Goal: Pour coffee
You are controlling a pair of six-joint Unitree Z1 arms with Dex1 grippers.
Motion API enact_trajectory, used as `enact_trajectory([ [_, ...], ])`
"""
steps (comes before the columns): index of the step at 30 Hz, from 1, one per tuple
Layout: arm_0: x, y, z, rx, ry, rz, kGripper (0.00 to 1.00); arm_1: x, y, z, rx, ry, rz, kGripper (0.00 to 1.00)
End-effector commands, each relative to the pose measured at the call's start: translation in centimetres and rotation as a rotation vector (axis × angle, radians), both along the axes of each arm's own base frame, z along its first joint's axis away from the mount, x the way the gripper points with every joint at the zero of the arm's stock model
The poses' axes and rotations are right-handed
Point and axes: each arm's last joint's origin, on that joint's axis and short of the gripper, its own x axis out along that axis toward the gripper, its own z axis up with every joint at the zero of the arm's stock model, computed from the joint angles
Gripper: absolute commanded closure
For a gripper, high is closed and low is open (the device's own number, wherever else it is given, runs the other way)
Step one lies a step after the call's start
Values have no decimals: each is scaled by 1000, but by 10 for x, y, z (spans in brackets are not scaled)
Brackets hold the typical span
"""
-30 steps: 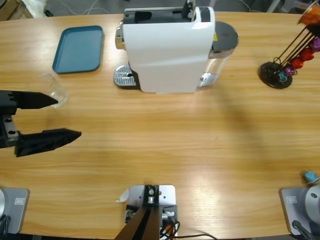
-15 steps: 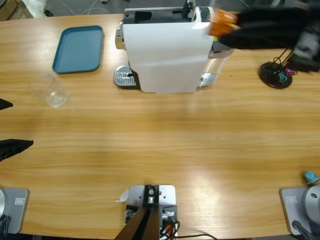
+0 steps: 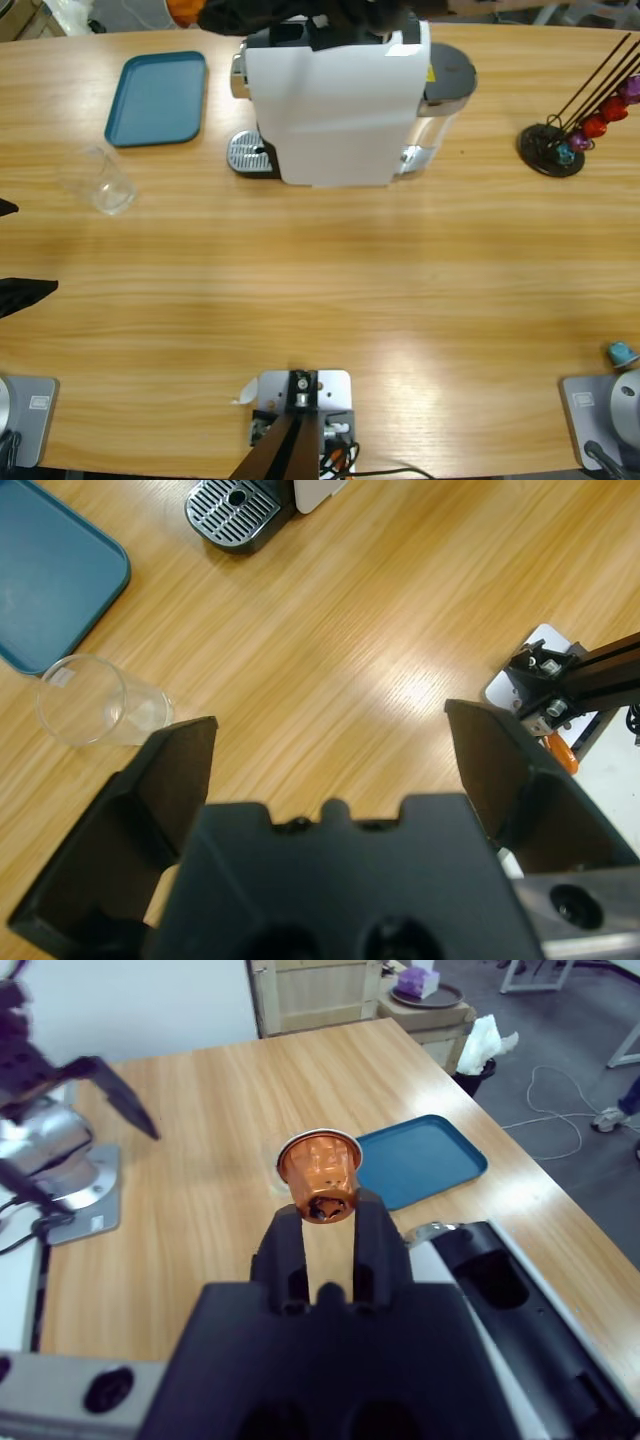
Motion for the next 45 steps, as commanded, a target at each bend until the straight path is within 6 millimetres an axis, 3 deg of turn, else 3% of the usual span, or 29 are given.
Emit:
enact_trajectory([
  [1, -3, 7, -2, 10, -13, 1, 0, 52, -6, -35, -48, 76, -79, 1000],
  [12, -2, 4, -3, 6, -13, 4, 0, 71, -17, -48, -77, 97, -144, 1000],
  [29, -1, 2, -6, 10, -12, 1, 0, 56, -33, -66, -145, 135, -155, 1000],
  [45, -2, 4, -10, 12, -7, 4, 0, 68, -37, -71, -165, 139, -228, 981],
])
